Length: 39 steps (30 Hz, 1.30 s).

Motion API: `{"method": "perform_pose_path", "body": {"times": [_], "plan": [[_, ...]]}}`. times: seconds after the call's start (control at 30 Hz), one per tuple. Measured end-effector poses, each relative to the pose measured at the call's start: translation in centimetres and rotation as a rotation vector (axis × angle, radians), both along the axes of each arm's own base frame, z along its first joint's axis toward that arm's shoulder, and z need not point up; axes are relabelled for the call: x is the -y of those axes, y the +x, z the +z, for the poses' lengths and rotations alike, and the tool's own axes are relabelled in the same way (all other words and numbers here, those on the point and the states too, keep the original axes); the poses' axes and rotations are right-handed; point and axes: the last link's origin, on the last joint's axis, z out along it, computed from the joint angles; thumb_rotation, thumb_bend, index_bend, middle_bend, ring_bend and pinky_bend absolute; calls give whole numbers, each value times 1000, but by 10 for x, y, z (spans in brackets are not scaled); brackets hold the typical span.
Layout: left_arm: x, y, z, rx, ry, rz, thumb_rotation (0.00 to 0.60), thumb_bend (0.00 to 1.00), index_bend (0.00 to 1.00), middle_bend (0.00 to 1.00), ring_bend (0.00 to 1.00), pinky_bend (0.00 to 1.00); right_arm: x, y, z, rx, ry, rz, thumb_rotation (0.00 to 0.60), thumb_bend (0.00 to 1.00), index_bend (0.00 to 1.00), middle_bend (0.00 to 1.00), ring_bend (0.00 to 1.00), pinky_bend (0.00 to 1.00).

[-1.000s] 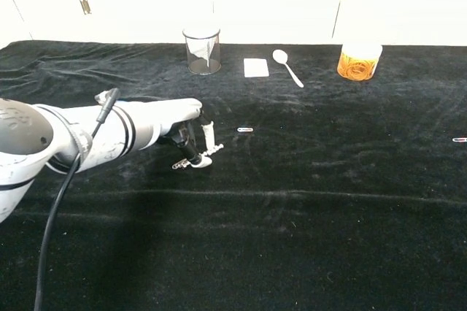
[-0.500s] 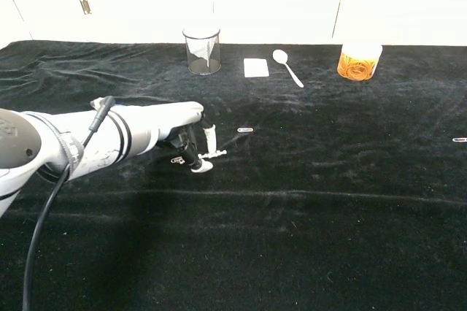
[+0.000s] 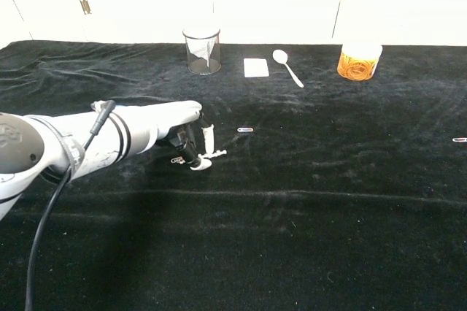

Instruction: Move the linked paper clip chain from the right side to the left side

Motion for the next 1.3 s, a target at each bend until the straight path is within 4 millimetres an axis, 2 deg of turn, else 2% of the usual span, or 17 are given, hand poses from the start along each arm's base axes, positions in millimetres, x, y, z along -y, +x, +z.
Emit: {"method": "perform_pose_path", "body": {"times": [0.77,1.3], "plan": [[-3,-11,-4,-24,24,-32,600,482,542,978,1000,1000,2,0,-3,-8,21,-5,600,409,10,0,0,0],[-7,-14,4,-2,73,-41,600,632,767,1000,1000,1000,5,1,-5,-12,32,-7,600,409,12,0,0,0]]}}
